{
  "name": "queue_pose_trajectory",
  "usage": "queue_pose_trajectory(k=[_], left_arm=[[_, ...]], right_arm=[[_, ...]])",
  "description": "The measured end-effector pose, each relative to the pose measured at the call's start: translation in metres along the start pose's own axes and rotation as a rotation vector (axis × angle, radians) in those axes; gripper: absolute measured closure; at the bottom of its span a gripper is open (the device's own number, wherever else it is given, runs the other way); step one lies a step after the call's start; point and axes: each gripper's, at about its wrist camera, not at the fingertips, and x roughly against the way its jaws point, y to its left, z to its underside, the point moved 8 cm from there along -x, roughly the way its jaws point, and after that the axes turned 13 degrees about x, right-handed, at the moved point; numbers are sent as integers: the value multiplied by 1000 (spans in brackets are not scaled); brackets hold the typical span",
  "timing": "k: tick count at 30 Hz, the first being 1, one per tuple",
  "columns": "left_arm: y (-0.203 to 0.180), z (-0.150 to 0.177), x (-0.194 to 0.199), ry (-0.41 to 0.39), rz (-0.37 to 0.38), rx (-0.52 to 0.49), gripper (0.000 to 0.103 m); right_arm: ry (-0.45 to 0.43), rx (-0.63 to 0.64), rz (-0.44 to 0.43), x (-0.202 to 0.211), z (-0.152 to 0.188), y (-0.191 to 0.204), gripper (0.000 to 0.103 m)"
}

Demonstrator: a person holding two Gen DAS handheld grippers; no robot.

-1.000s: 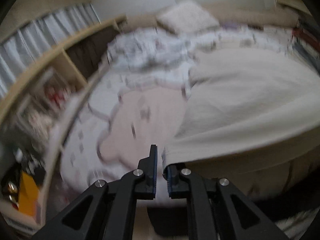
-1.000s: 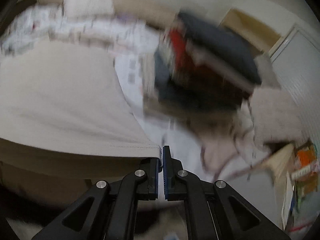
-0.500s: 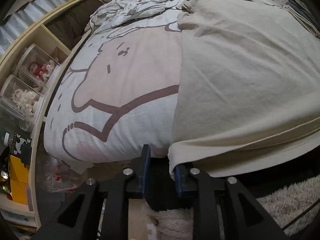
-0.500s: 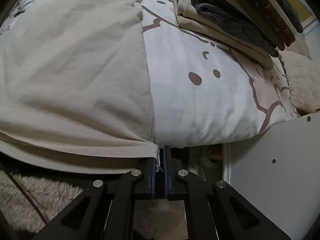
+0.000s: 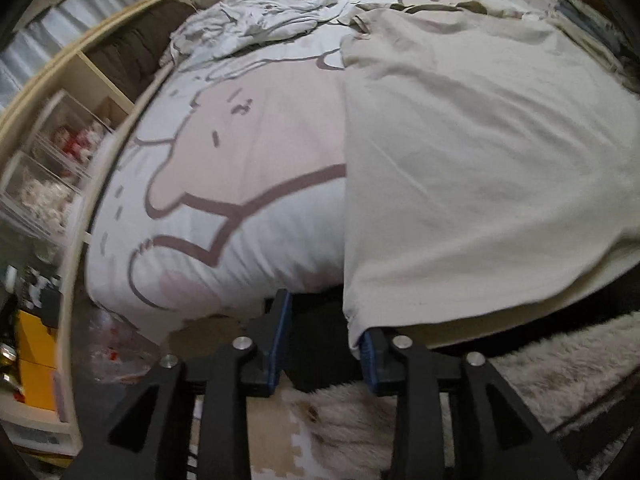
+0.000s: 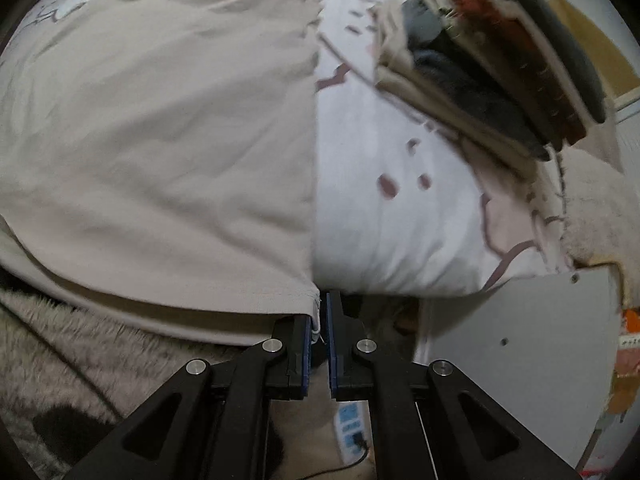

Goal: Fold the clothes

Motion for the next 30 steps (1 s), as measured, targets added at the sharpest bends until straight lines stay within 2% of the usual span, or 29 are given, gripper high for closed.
queue_pose_trajectory(k=[1,2,3,5,9,11,13,16,18,21,23,25,30], left_arm=[[-1,1,2,12,25,5,61],[-2,2,5,23,51,11,51],[-2,2,7,33,75,15,48],[1,-1,16,33,108,14,47],[12,-22,40,18,183,16,47],[18,-42,57,-17,206,5,43],[19,-72,67,-67,209,-33,38],[11,-121,81,-138,222,-109,38],[4,-148,87,-154,247,-155,38],[1,-166,90,-149,262,-168,38],[9,-157,81,-98,258,-150,38],[20,-135,67,-27,250,-116,38],[42,-60,31,154,178,-40,38]], right_arm=[[-5,-2,-22,3,2,3,93],[-14,1,-30,5,3,5,79],[-24,5,-35,8,3,5,54],[-53,19,-36,15,4,7,31],[-80,138,-74,35,10,5,31],[-119,179,-37,53,8,-9,31],[-205,152,0,76,-8,-35,31],[-371,71,8,112,-57,-69,31],[-461,18,-22,127,-102,-85,31],[-519,-8,-111,129,-167,-91,31],[-516,28,-121,121,-206,-82,31],[-509,83,-135,110,-233,-69,31],[-475,208,-168,72,-290,-31,31]])
